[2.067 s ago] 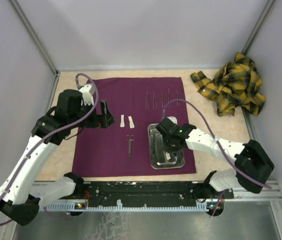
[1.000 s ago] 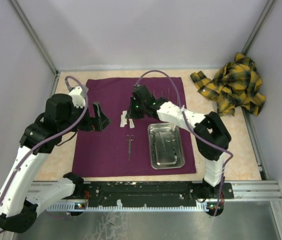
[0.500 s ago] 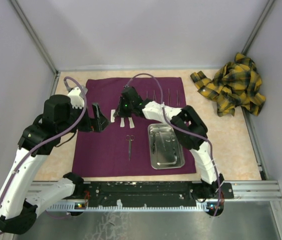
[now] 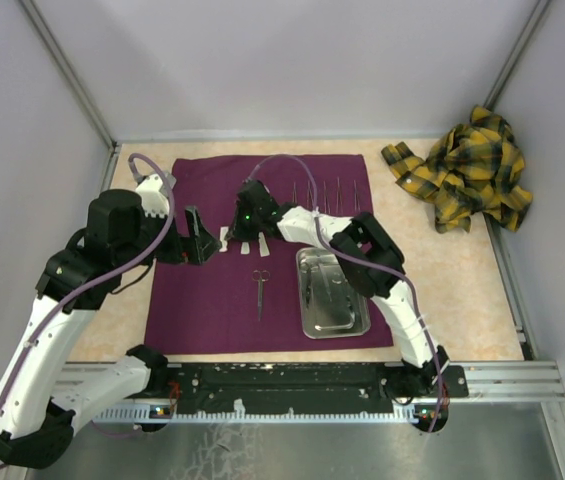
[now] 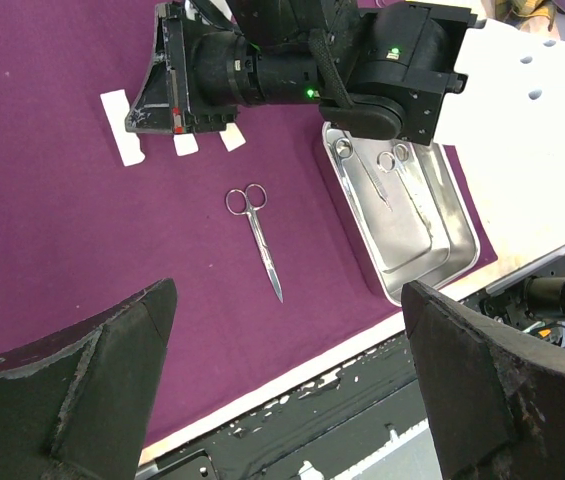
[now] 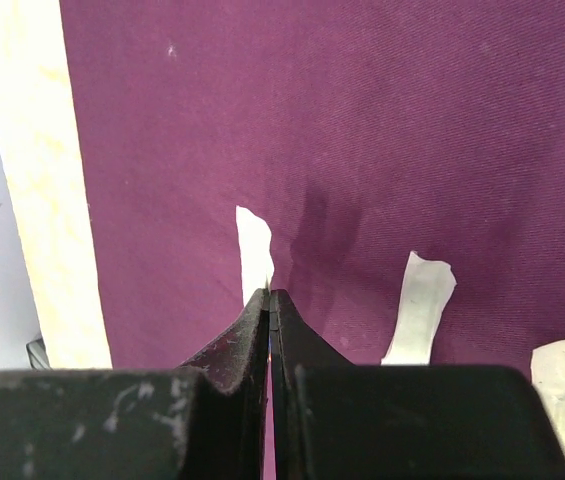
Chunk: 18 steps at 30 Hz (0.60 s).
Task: Open and lay out the surgical kit
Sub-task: Place the medical item in the surgical kit.
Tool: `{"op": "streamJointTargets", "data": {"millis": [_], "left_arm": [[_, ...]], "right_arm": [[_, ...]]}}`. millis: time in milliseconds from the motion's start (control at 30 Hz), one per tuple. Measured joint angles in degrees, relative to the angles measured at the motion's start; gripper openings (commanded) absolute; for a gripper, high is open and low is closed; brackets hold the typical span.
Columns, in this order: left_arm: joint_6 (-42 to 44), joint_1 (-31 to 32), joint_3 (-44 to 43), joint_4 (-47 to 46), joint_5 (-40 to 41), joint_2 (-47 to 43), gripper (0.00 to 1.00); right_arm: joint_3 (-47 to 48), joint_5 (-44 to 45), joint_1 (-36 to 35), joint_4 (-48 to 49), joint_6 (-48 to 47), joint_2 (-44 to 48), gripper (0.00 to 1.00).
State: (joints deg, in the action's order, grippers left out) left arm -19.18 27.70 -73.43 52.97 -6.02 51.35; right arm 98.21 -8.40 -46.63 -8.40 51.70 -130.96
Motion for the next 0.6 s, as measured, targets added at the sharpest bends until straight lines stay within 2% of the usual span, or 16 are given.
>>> {"op": "streamJointTargets", "data": {"millis": [600], "left_arm": [[0.15, 0.0, 0.0, 0.02, 0.02, 0.31, 0.99]], "right_arm": [[1.64, 1.01, 0.63, -1.25, 0.33, -2.8, 0.0]]}}
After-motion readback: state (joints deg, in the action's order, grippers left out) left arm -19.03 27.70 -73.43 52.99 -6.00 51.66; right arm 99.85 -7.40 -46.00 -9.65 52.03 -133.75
